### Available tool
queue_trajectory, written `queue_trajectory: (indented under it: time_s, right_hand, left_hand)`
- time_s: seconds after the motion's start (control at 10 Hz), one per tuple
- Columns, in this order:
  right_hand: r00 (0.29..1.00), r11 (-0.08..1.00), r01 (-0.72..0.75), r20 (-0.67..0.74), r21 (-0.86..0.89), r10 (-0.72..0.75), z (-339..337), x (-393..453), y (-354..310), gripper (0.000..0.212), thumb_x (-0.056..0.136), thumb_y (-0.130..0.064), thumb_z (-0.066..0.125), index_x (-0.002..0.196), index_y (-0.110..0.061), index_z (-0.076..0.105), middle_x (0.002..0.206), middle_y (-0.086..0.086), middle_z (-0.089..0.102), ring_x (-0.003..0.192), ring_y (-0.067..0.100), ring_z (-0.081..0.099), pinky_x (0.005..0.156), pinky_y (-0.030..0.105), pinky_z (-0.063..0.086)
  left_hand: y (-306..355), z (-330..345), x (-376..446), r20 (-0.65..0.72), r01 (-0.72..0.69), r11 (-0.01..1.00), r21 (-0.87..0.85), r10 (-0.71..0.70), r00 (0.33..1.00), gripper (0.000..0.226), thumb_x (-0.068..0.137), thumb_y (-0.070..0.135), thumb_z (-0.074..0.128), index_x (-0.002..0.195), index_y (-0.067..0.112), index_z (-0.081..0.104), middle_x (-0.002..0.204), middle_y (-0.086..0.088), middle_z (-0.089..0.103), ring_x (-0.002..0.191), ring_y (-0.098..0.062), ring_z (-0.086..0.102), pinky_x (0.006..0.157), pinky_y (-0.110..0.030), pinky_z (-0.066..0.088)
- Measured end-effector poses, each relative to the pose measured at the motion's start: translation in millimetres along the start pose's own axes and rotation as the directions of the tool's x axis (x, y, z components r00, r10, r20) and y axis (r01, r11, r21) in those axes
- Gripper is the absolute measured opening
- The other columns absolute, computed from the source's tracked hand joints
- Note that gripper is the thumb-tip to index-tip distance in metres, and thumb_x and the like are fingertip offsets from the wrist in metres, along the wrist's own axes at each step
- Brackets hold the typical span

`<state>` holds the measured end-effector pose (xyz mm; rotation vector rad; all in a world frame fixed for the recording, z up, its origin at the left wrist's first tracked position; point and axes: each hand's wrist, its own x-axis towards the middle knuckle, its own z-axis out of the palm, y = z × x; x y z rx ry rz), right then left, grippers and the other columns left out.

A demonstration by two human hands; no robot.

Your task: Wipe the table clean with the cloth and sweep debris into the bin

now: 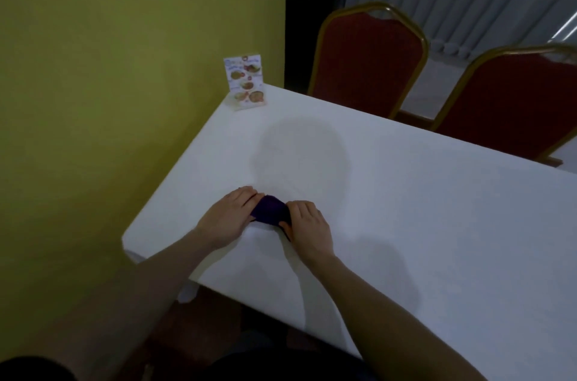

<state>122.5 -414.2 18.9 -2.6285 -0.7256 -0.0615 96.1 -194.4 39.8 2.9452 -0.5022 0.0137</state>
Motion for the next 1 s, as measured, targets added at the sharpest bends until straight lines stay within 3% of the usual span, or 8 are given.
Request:
queue_trajectory:
  time_s: [0.2, 0.3, 0.4, 0.5, 0.6, 0.8, 0.9, 1.0]
  right_hand:
    - [0.994, 0.998, 0.059, 0.090, -0.002, -0.059, 34.5, 16.5, -68.8, 0.036, 0.092, -0.031, 0.064, 0.122, -0.011, 0.059, 0.120, 0.007, 0.064, 0.114, 0.026, 0.057, 0.095, 0.036, 0.052]
    - [0.985, 0.996, 0.086, 0.154, -0.021, -0.081, 46.2, 16.1, -91.4, 0.053, 0.096, -0.033, 0.058, 0.141, -0.008, 0.048, 0.142, 0.010, 0.054, 0.135, 0.031, 0.046, 0.114, 0.040, 0.034]
    - [0.968, 0.999, 0.034, 0.248, -0.031, -0.025, 54.7, 7.2, -100.7, 0.063, 0.104, -0.039, 0.035, 0.157, -0.011, 0.017, 0.164, 0.006, 0.014, 0.152, 0.029, 0.008, 0.120, 0.039, 0.001]
    - [0.960, 0.997, -0.010, 0.279, -0.072, 0.030, 55.3, -1.1, -100.2, 0.072, 0.097, -0.053, 0.006, 0.158, -0.016, 0.000, 0.163, 0.005, -0.009, 0.151, 0.026, -0.012, 0.121, 0.039, -0.006]
    - [0.942, 0.995, -0.028, 0.330, -0.091, 0.057, 56.5, -3.6, -99.2, 0.079, 0.090, -0.060, -0.004, 0.157, -0.019, -0.009, 0.163, 0.006, -0.015, 0.150, 0.025, -0.018, 0.121, 0.038, -0.011]
    - [0.919, 0.991, -0.043, 0.384, -0.126, 0.089, 46.2, -0.4, -102.8, 0.086, 0.087, -0.067, -0.010, 0.157, -0.018, -0.009, 0.165, 0.007, -0.013, 0.146, 0.022, -0.022, 0.122, 0.039, -0.008]
    - [0.913, 0.995, -0.067, 0.398, -0.073, 0.091, 29.0, 6.0, -95.0, 0.085, 0.089, -0.069, -0.004, 0.157, -0.018, -0.008, 0.165, 0.005, -0.011, 0.150, 0.021, -0.017, 0.123, 0.037, -0.006]
    - [0.923, 0.988, -0.084, 0.363, -0.132, 0.127, -4.0, 19.9, -71.2, 0.073, 0.101, -0.057, 0.016, 0.157, -0.018, -0.009, 0.165, 0.001, -0.013, 0.152, 0.020, -0.013, 0.122, 0.033, -0.006]
  left_hand:
    - [-75.7, 8.2, -52.4, 0.013, 0.005, 1.000, 0.014, -0.005, 1.000, 0.050, 0.097, 0.031, 0.038, 0.135, 0.004, 0.057, 0.132, -0.013, 0.059, 0.122, -0.031, 0.057, 0.108, -0.040, 0.043]
    - [-99.5, 11.9, -68.9, 0.004, 0.002, 1.000, 0.030, -0.002, 1.000, 0.049, 0.096, 0.024, 0.039, 0.138, 0.005, 0.055, 0.140, -0.015, 0.055, 0.130, -0.034, 0.052, 0.115, -0.041, 0.030]
    - [-100.7, 11.1, -80.0, 0.037, 0.026, 1.000, -0.003, -0.026, 0.999, 0.053, 0.098, 0.023, 0.034, 0.148, 0.010, 0.044, 0.157, -0.011, 0.037, 0.145, -0.028, 0.034, 0.120, -0.039, 0.015]
    - [-96.3, 16.3, -86.9, 0.079, 0.073, 0.996, -0.053, -0.069, 0.994, 0.059, 0.103, 0.038, 0.027, 0.157, 0.015, 0.026, 0.164, -0.004, 0.020, 0.152, -0.022, 0.016, 0.122, -0.034, 0.007]
    - [-90.6, 22.2, -93.4, 0.130, 0.115, 0.992, -0.061, -0.106, 0.986, 0.065, 0.104, 0.051, 0.020, 0.159, 0.016, 0.018, 0.165, -0.004, 0.016, 0.153, -0.022, 0.012, 0.121, -0.036, 0.011]
    - [-86.2, 13.6, -88.8, 0.192, 0.147, 0.987, -0.061, -0.133, 0.972, 0.082, 0.095, 0.069, -0.002, 0.159, 0.019, 0.011, 0.166, -0.001, 0.008, 0.153, -0.017, 0.001, 0.123, -0.037, 0.004]
    - [-82.9, -3.4, -79.4, 0.216, 0.140, 0.989, -0.052, -0.125, 0.968, 0.098, 0.080, 0.076, -0.022, 0.159, 0.023, 0.003, 0.166, 0.002, -0.002, 0.154, -0.017, -0.005, 0.123, -0.037, -0.003]
    - [-81.7, -19.1, -53.0, 0.225, 0.123, 0.992, 0.020, -0.124, 0.966, 0.109, 0.070, 0.077, -0.033, 0.159, 0.023, -0.001, 0.167, 0.002, -0.003, 0.154, -0.017, -0.005, 0.123, -0.037, -0.002]
